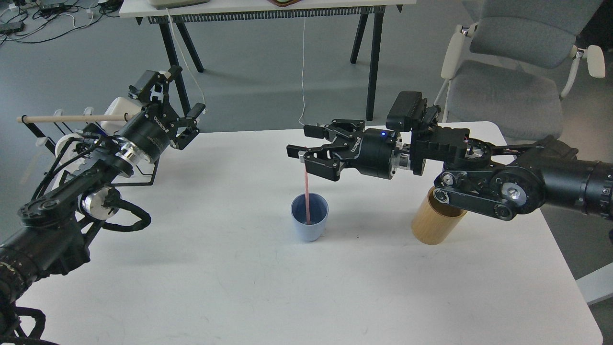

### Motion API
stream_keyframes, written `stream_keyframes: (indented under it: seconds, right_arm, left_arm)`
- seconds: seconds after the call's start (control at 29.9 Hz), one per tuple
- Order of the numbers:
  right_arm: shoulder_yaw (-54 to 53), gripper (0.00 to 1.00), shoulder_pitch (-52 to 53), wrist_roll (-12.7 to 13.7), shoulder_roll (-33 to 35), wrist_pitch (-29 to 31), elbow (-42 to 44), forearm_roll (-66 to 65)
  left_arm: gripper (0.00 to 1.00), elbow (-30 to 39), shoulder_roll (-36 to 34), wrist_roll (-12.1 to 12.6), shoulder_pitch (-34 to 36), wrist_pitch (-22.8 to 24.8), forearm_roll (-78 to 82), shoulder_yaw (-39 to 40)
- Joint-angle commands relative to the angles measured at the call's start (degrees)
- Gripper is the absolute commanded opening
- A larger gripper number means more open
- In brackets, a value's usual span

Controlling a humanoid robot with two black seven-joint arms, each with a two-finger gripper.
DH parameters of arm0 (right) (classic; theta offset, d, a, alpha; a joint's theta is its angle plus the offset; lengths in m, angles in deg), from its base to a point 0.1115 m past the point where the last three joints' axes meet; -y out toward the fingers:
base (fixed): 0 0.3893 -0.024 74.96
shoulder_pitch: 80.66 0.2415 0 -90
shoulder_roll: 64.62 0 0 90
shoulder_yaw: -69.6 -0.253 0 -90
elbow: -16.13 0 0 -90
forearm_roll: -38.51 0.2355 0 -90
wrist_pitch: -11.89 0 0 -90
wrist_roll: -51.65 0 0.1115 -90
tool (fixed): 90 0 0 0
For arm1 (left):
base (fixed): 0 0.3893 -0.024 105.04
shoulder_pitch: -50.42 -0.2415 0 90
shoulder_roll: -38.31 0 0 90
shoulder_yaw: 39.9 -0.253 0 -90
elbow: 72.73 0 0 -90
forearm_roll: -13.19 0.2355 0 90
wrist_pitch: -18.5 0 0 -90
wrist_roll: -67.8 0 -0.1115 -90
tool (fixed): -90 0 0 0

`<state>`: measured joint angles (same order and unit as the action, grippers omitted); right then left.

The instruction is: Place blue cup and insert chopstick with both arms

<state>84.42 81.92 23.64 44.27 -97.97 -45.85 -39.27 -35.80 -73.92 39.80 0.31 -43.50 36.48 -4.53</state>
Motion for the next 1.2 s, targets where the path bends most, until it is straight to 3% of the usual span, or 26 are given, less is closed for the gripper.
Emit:
stream_keyframes:
  seconds: [0.0, 0.2, 0.43, 0.6, 0.7, 0.77, 1.17]
  right_arm:
    - [-1.1, 0.98, 2.2, 0.0, 0.79, -1.23, -0.16, 0.87]
    - [-11.9, 0.98, 1.69, 0.0, 9.83, -1.32, -0.86, 10.77]
    - [-22.45, 0.97, -7.97, 0.0, 21.96, 2.09, -7.44, 45.73]
    - [-29.4, 0.98, -15.88, 0.0, 26.63, 18.5, -10.71, 64.65]
    - [-31.86, 0.98, -20.1, 0.0, 26.98, 33.25, -9.31, 68.19]
    - [-32.66, 0.98, -21.25, 0.0, 26.99, 39.95, -7.29, 68.19]
    - [-35.91, 0.98, -21.87, 0.0, 26.63, 39.81, -4.12, 68.98]
  left_arm:
    - [0.99, 0.07, -0.01, 0.0, 0.09, 0.0, 0.0, 0.14]
    - [0.99, 0.16, -0.01, 0.0, 0.53, 0.0, -0.08, 0.31]
    - [0.99, 0.16, -0.62, 0.0, 1.06, 0.0, -0.08, 1.1]
    - [0.99, 0.16, -1.33, 0.0, 0.97, 0.0, -0.17, 1.1]
    - [0.99, 0.68, -2.11, 0.0, 0.71, 0.0, -0.26, 2.07]
    - [0.99, 0.77, -2.47, 0.0, 0.71, 0.0, -0.26, 3.38]
    - [0.99, 0.6, -2.38, 0.0, 0.45, 0.0, -0.26, 5.41]
